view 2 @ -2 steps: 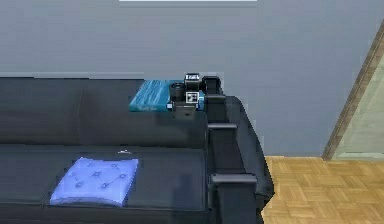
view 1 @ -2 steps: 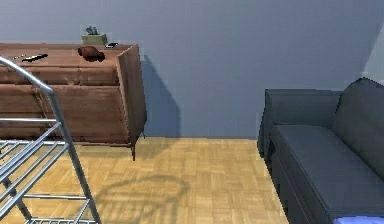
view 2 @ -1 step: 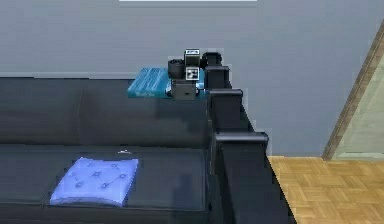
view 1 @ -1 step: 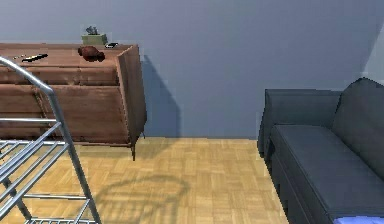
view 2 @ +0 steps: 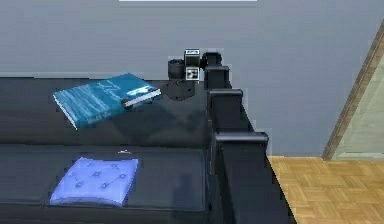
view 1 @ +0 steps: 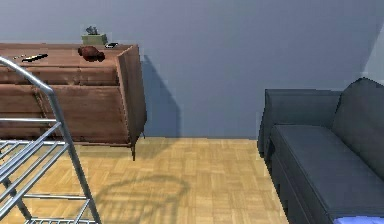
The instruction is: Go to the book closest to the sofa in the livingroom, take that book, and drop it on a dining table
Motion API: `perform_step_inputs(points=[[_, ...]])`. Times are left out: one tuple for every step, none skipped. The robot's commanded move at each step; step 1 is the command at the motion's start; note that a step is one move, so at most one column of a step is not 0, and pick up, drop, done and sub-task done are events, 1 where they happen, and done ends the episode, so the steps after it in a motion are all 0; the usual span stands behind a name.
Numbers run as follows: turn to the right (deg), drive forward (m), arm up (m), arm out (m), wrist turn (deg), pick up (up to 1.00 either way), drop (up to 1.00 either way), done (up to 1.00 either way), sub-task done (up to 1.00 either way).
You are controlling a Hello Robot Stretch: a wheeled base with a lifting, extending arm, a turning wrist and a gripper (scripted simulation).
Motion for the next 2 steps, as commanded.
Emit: perform_step_inputs(points=[[0.0,0.0,0.0,0.0,-45.0,0.0,0.0,0.0,0.0],[0.0,0.0,0.0,0.0,-39.0,0.0,0.0,0.0,0.0]])
